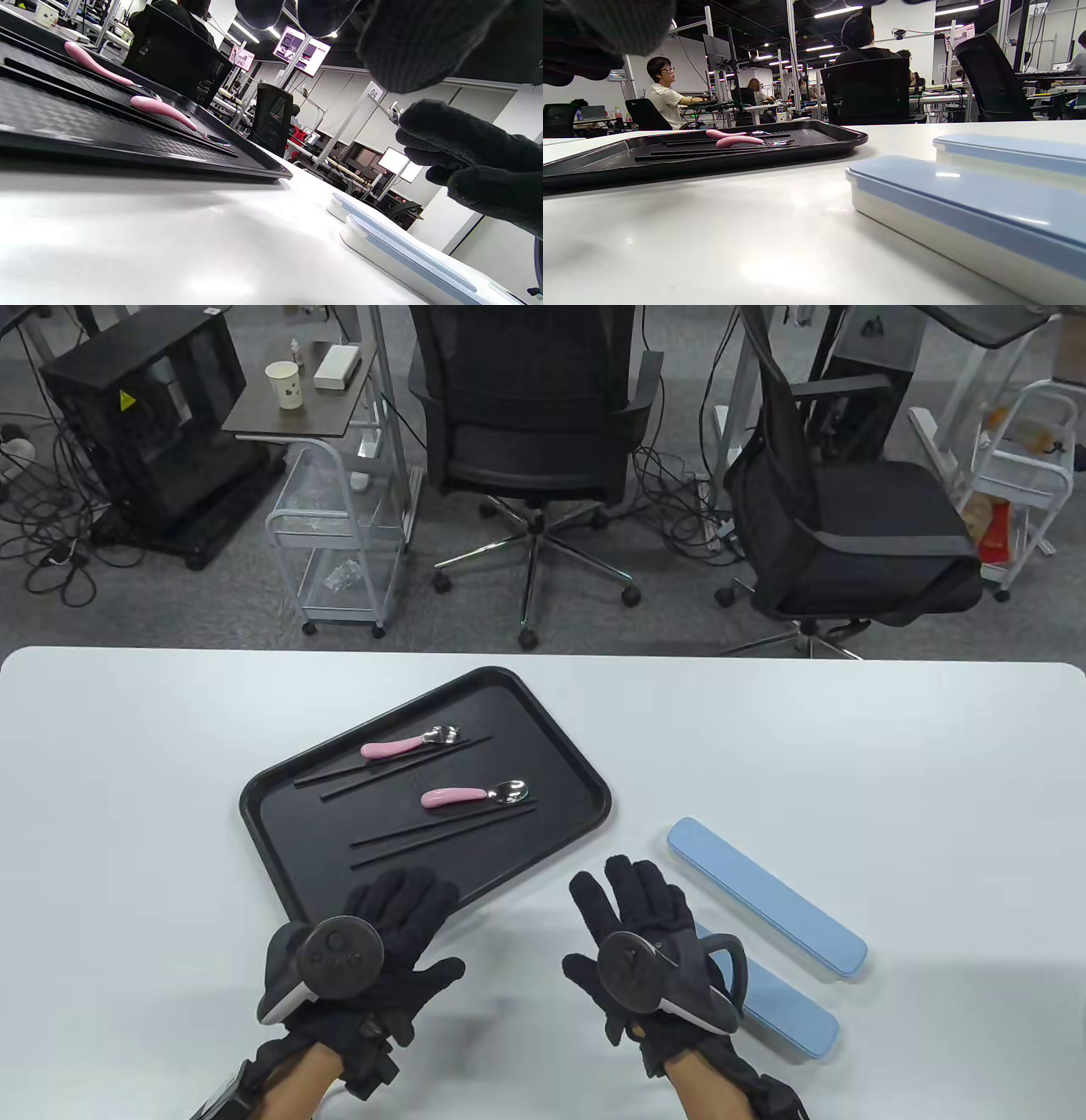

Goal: Slide to open lunch boxes and place utensils

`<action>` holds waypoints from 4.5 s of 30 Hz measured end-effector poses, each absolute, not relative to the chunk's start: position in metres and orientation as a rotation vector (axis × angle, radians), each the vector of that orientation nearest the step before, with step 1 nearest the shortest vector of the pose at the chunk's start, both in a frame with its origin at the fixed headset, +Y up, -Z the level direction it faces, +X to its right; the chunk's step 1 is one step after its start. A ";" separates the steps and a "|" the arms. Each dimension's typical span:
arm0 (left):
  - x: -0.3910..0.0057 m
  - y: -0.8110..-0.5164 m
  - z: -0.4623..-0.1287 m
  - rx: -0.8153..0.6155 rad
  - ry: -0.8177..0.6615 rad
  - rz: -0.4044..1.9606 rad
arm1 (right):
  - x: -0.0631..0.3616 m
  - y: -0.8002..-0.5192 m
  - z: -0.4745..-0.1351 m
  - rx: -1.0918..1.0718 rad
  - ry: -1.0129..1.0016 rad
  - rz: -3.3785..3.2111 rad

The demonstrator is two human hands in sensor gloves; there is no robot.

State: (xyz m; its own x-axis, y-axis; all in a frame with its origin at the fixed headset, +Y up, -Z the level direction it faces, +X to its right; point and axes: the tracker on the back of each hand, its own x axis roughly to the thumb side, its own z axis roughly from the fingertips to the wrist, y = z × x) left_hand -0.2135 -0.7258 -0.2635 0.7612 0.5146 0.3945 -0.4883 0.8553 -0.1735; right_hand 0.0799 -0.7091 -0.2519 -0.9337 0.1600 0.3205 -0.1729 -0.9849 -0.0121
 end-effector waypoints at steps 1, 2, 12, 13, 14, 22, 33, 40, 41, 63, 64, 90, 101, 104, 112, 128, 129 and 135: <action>-0.213 -0.726 -0.264 -0.071 -0.444 0.545 | 0.080 -0.710 -0.252 0.480 -0.055 2.932; -0.213 -0.727 -0.264 -0.071 -0.443 0.549 | 0.081 -0.710 -0.251 0.478 -0.052 2.934; -0.213 -0.728 -0.264 -0.076 -0.444 0.565 | 0.085 -0.711 -0.251 0.456 -0.035 2.944; -0.213 -0.728 -0.264 -0.075 -0.444 0.568 | 0.085 -0.712 -0.252 0.450 -0.032 2.944; -0.214 -0.727 -0.264 -0.074 -0.442 0.571 | 0.086 -0.712 -0.252 0.443 -0.031 2.947; -0.221 -0.726 -0.265 -0.068 -0.419 0.599 | 0.115 -0.698 -0.262 0.307 -0.034 2.946; -0.226 -0.722 -0.264 -0.054 -0.418 0.623 | 0.179 -0.735 -0.303 -0.004 0.427 2.899; -0.226 -0.721 -0.263 -0.052 -0.422 0.619 | 0.178 -0.764 -0.300 0.030 0.587 2.940; -0.226 -0.721 -0.263 -0.054 -0.422 0.618 | 0.178 -0.767 -0.300 0.025 0.592 2.946; -0.215 -0.723 -0.262 -0.062 -0.465 0.608 | 0.150 -0.729 -0.283 0.236 0.236 2.988; -0.212 -0.724 -0.261 -0.064 -0.475 0.605 | 0.141 -0.723 -0.278 0.302 0.195 2.988; -0.160 -0.732 -0.245 -0.143 -0.699 0.468 | 0.040 -0.715 -0.233 0.902 0.100 2.897; -0.183 -0.728 -0.256 -0.126 -0.623 0.515 | 0.071 -0.717 -0.247 0.766 0.123 2.945; -0.192 -0.728 -0.261 -0.140 -0.595 0.505 | 0.083 -0.721 -0.254 0.707 0.155 2.953; -0.214 -0.727 -0.269 -0.140 -0.523 0.514 | 0.098 -0.723 -0.262 0.615 0.175 2.950; -0.226 -0.732 -0.275 -0.166 -0.461 0.514 | 0.106 -0.721 -0.262 0.576 0.154 2.975; -0.227 -0.732 -0.275 -0.158 -0.452 0.513 | 0.106 -0.720 -0.262 0.575 0.151 2.977; -0.247 -0.713 -0.281 -0.048 -0.328 0.516 | 0.118 -0.714 -0.263 0.505 0.107 2.977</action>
State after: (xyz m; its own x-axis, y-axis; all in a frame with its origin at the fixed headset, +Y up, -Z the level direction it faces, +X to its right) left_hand -0.2466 -0.7133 -0.2809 0.8191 0.4915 0.2959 -0.4763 0.8701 -0.1268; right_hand 0.1175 -0.7139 -0.2631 -0.9370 0.1303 0.3241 -0.1067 -0.9903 0.0896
